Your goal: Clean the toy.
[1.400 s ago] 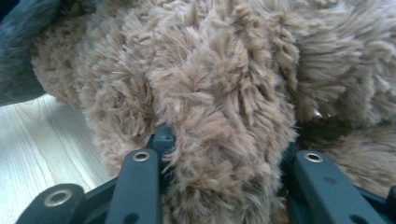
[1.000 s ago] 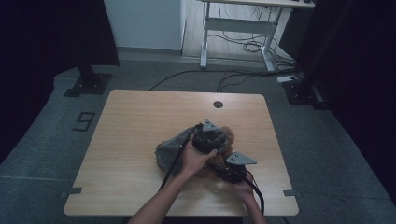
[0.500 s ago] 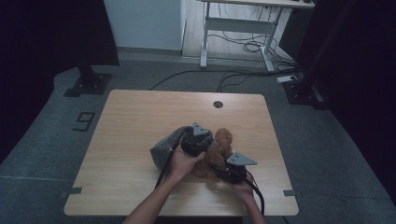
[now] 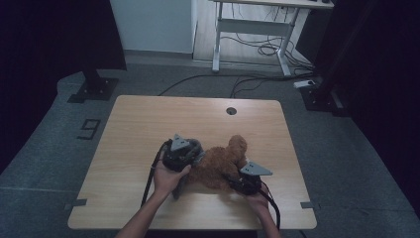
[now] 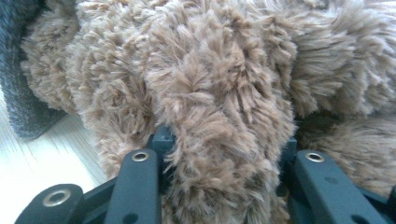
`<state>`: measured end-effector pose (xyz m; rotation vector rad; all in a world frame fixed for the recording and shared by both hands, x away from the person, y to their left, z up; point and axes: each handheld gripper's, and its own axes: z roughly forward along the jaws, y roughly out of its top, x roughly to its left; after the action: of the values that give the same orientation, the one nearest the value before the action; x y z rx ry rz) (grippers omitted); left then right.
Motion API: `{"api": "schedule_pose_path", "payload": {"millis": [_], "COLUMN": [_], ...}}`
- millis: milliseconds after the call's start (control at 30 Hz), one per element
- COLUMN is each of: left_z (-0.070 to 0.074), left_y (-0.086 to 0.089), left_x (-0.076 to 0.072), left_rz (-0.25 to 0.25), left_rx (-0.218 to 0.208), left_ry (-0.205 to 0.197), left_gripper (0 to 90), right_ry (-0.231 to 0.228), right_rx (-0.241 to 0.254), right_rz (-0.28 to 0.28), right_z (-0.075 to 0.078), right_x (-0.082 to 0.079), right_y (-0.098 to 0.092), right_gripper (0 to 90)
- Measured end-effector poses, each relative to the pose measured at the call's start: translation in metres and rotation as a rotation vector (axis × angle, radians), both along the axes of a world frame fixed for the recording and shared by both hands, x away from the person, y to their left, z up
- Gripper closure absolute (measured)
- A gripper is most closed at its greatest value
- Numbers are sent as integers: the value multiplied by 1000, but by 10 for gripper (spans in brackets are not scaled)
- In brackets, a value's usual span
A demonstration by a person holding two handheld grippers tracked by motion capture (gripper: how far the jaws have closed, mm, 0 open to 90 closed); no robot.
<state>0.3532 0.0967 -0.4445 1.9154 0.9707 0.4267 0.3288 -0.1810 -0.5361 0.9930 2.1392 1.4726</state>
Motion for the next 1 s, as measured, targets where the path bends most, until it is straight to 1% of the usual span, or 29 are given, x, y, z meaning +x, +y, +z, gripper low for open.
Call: {"api": "schedule_pose_path", "payload": {"millis": [33,100,133,167,200,267,300,400,467,567,600,633,700,733,800,833,867,900,1000], "left_z": [1,3,2,-1,-7,-15,-18,-18,-14,-9,-8,-8,-9,-11,-15,-15,-14,-13,-5], "left_y": [4,17,24,31,41,53,58,58,51,33,23,16,-2,-15,-34,-40,-45,-46,-45], "left_x": [-1,-1,-1,1,3,5,5,4,3,4,4,5,6,6,4,3,1,1,-2], "left_rz": [8,42,63,78,85,90,96,99,92,64,48,36,0,-24,-41,-34,-34,-36,-52], "left_rx": [0,9,17,33,21,-52,-67,-69,-52,-27,-23,-18,-10,-1,20,32,38,32,-5], "left_ry": [-5,-14,-13,1,29,65,73,72,62,49,50,50,59,67,58,44,31,27,13], "left_gripper": [817,815,814,814,813,813,812,813,815,816,816,816,815,815,817,817,817,817,818], "right_ry": [1,2,6,8,10,9,7,6,6,8,8,9,11,11,13,15,17,20,27], "right_rx": [2,7,9,15,17,24,21,20,21,23,24,23,25,26,25,23,22,27,37], "right_rz": [-1,-3,-3,-4,-3,1,1,-1,-6,-10,-10,-9,-9,-8,-7,-7,-11,-14,-9], "right_z": [0,-1,-1,-1,-1,-2,-2,-2,-3,-3,-3,-3,-3,-3,-4,-4,-4,-5,-6], "right_x": [0,1,1,1,1,2,1,1,1,1,1,1,1,1,1,1,2,2,3], "right_y": [0,0,-1,-1,-2,-3,-2,-2,-2,-2,-2,-3,-3,-3,-3,-4,-4,-6,-10], "right_gripper": [590,590,590,590,590,590,590,590,590,590,590,590,590,590,590,589,589,589,589]}}
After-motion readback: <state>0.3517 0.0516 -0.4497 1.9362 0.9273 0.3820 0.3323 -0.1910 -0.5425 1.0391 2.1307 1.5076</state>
